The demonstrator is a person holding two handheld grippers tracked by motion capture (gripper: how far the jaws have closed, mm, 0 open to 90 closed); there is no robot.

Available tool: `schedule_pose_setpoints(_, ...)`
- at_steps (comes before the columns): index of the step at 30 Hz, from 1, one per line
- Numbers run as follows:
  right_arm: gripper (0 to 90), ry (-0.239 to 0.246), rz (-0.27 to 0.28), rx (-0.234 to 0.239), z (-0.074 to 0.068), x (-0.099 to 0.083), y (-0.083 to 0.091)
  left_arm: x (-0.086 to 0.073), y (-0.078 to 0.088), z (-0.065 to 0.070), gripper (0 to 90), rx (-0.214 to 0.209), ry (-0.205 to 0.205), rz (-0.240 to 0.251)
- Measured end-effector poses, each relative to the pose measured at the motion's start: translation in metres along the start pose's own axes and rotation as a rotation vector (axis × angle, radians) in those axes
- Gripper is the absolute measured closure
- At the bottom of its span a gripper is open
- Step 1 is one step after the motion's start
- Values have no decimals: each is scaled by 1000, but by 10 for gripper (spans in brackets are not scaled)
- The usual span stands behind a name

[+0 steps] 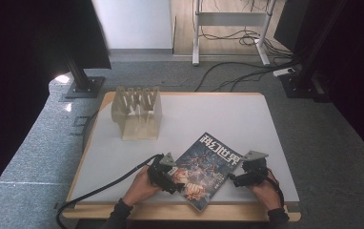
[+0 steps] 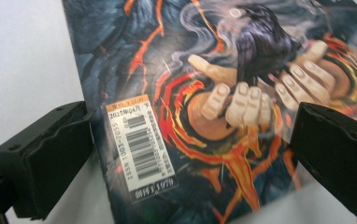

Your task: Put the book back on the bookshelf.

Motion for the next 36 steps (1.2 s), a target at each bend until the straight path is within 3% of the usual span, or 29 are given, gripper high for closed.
schedule_pose_setpoints(5,0,-15,4,-8,5,6,-6,-5,17,-22,0,86,2,-3)
schedule_pose_setpoints(7,0,-30,7,-3,6,9,-9,-9,26,-35,0,110,31,20)
schedule_pose_setpoints(8,0,-36,7,2,9,12,-13,-14,33,-50,0,155,61,38)
schedule_pose_setpoints(9,0,-36,7,2,9,12,-13,-14,33,-50,0,155,61,38)
schedule_pose_setpoints(12,0,-48,1,-2,12,17,-18,-21,36,-71,0,225,96,32)
schedule_pose_setpoints(15,0,-56,-3,-16,15,24,-23,-26,29,-81,0,257,105,15)
schedule_pose_setpoints(17,0,-62,-6,-25,16,28,-26,-26,25,-82,0,233,124,33)
schedule_pose_setpoints(21,0,-59,-18,-33,18,36,-32,-24,23,-76,0,250,110,35)
schedule_pose_setpoints(25,0,-52,-39,-43,22,43,-36,-26,22,-71,0,239,120,47)
schedule_pose_setpoints(36,0,-86,-47,-69,38,61,-52,-23,15,-39,0,191,63,46)
Point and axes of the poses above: each handheld gripper's, and its own axes: y roughly backward along the jaws, x roughly out of its top, z roughly to its right, the point moved 9 cm from there along -y, roughly forward along the jaws, and after that the axes turned 3 degrees about -z, right-handed, at the moved point
